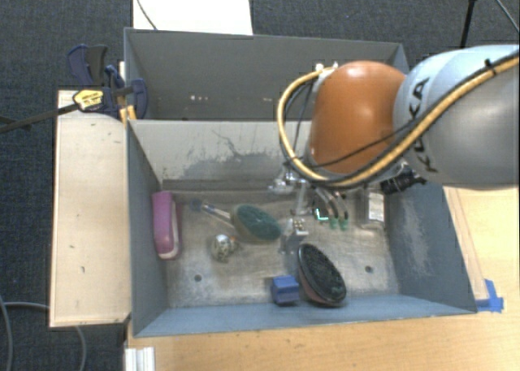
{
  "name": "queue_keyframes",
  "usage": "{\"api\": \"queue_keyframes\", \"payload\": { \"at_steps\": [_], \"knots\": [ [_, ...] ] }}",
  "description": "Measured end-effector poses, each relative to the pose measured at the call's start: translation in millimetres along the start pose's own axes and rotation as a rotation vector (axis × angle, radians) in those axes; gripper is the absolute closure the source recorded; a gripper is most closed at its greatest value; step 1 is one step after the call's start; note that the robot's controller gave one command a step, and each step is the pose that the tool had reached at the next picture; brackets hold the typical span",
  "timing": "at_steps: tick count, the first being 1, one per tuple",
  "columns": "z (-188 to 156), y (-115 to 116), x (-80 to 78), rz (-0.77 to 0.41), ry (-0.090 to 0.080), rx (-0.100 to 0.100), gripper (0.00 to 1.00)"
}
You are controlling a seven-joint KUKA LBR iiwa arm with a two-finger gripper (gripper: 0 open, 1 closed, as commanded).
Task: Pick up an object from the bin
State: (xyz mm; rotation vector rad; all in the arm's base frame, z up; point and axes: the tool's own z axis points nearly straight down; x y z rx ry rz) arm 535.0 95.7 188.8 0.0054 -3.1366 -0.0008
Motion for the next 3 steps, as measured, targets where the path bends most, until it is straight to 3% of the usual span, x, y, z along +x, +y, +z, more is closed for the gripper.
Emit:
{"api": "queue_keyframes", "payload": {
  "at_steps": [1, 2, 3],
  "knots": [
    [119.1, -8.2, -38.3, 0.103, -0.009, -0.002, 0.0],
    [113.9, -7.8, -40.1, 0.106, -0.016, -0.004, 1.0],
    [-41.0, 7.6, -35.6, 0.108, -0.015, -0.003, 1.0]
  ]
}}
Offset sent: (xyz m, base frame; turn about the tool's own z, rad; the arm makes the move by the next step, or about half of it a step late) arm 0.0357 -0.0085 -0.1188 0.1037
